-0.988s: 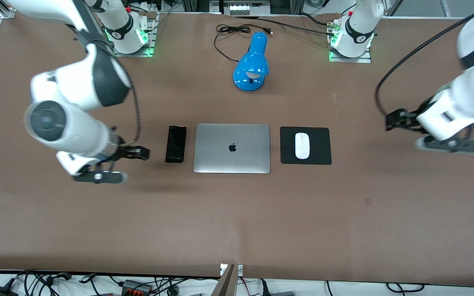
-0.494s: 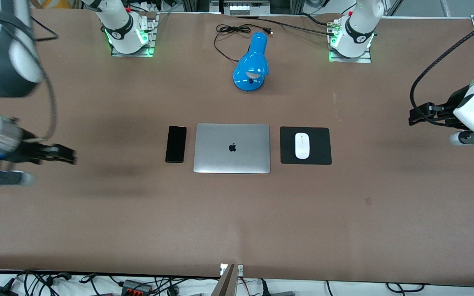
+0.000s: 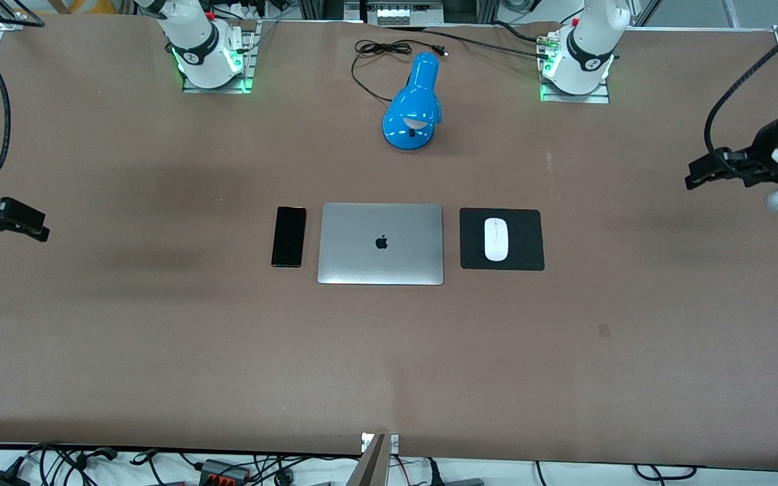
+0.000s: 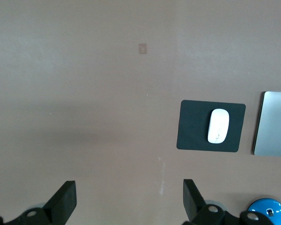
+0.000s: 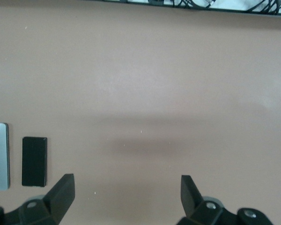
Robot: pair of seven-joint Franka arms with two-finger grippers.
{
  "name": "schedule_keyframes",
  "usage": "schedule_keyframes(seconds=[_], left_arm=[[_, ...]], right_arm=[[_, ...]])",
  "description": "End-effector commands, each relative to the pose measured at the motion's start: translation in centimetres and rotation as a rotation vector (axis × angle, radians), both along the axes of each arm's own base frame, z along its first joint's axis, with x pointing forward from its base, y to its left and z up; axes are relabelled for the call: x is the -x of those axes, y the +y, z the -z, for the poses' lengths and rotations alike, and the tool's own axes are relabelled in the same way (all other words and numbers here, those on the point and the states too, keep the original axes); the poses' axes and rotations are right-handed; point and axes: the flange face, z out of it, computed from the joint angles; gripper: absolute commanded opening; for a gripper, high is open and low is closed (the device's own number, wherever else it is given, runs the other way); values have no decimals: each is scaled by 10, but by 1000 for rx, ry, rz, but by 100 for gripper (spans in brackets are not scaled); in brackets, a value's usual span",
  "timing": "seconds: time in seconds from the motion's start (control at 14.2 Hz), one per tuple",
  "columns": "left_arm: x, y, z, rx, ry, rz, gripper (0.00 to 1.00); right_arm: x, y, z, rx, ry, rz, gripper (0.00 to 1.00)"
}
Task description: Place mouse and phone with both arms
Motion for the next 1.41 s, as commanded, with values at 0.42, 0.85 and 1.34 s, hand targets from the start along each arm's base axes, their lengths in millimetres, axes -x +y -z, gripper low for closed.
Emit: schedule_keyframes(seconds=[0.42, 0.85, 1.34], left_arm=[[7, -5, -16, 14, -9, 12, 100], [5, -9, -20, 16, -20, 26, 100], [6, -12, -22, 15, -22, 25, 100]], right_arm=[[98, 0, 23, 3, 8, 11, 100], [94, 5, 10, -64, -15, 16, 100], [98, -10, 1, -68, 3, 44, 100]])
